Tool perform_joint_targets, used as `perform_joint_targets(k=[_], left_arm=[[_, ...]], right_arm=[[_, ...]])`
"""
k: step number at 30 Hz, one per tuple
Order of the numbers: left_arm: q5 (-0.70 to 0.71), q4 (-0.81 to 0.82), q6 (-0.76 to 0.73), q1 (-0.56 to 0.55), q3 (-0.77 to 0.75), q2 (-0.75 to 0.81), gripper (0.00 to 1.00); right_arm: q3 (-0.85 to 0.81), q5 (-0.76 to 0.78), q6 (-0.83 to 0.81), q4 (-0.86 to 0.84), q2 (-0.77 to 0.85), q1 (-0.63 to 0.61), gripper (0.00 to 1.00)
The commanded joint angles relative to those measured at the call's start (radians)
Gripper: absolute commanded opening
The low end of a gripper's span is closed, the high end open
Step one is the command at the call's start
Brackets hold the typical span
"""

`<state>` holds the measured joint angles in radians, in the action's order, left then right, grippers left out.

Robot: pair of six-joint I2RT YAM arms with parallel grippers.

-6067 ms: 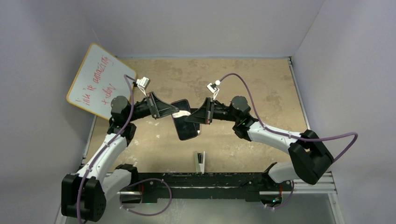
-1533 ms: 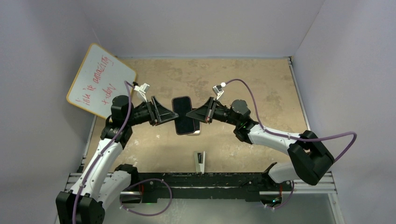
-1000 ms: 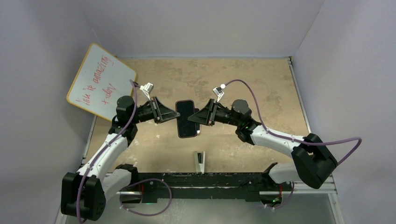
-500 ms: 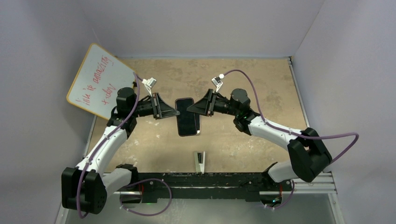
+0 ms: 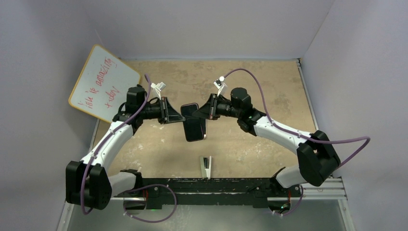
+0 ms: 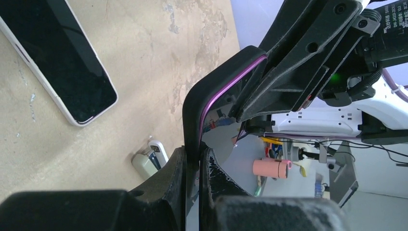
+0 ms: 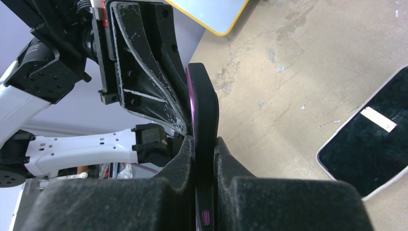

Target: Put the phone into the phone case

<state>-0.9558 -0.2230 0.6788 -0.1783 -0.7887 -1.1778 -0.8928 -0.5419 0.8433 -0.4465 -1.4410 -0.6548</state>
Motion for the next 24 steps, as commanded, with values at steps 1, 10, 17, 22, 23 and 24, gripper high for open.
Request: perform_joint_targets(k=[1, 10, 17, 22, 23, 24], left_arm=[[0.048, 0.034, 0.001, 0.003, 0.013, 0.062, 0.12], [0.009, 0.314, 0.099, 0.003, 0.114, 0.121, 0.45], [-0.055, 0.362, 0.108, 0.003, 0.136, 0.063, 0.5], [-0.086, 0.458, 0.174, 0.003, 0.167, 0.083, 0.24], [-0.09, 0.483, 0.19, 0.003, 0.176, 0.083, 0.17], [-0.094, 0.507, 0.202, 0.002, 0.185, 0.078, 0.12]], right_arm=[[0.028, -0.042, 0.015, -0.159, 0.049, 0.009, 0.0], [0.135, -0.077, 0.398, -0.697, -0.022, 0.008, 0.0], [0.135, -0.063, 0.443, -0.74, -0.055, 0.007, 0.0], [0.138, -0.08, 0.37, -0.638, -0.03, 0.007, 0.05], [0.132, -0.093, 0.367, -0.628, -0.029, 0.007, 0.07], [0.121, -0.109, 0.355, -0.609, -0.027, 0.007, 0.09]])
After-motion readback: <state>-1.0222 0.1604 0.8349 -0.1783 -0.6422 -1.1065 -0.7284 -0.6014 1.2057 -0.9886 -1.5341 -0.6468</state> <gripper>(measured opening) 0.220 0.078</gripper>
